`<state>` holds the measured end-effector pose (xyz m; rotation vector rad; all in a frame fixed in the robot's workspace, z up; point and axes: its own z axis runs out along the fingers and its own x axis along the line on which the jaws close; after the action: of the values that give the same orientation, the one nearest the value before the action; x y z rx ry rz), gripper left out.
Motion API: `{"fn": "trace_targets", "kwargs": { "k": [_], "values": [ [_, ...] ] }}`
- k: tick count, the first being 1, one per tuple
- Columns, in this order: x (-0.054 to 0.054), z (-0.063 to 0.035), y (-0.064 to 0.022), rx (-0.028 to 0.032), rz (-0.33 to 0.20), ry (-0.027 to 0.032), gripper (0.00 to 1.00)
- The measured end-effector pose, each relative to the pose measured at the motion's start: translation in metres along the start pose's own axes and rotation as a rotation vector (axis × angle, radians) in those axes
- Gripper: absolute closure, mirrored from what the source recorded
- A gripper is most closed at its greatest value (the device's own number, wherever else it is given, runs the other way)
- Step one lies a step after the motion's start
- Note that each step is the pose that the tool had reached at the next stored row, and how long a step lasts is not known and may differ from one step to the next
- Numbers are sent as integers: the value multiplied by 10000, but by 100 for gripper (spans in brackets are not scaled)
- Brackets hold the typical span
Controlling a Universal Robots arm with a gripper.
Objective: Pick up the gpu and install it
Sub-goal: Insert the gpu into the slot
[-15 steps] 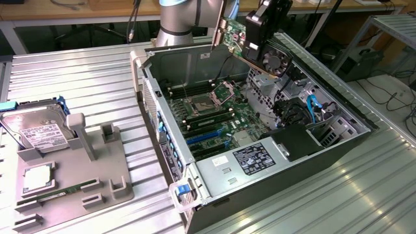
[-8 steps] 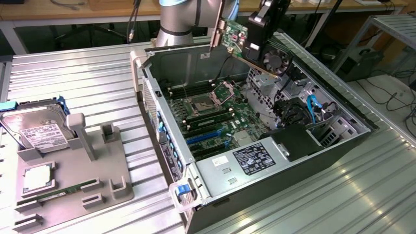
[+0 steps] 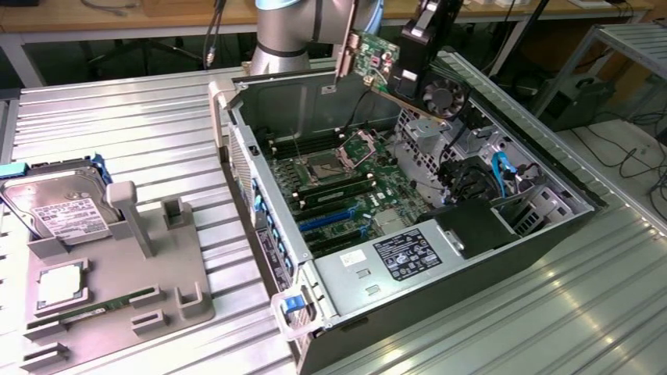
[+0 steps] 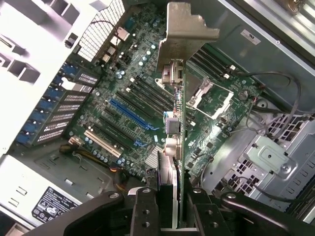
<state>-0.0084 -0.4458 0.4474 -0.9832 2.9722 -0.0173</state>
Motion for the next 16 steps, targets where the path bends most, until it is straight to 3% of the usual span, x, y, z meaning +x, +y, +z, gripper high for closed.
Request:
{"fn": "trace_targets", "kwargs": {
  "k": [16],
  "values": [
    [1, 0, -1, -9, -1323, -18, 72]
  ]
}}
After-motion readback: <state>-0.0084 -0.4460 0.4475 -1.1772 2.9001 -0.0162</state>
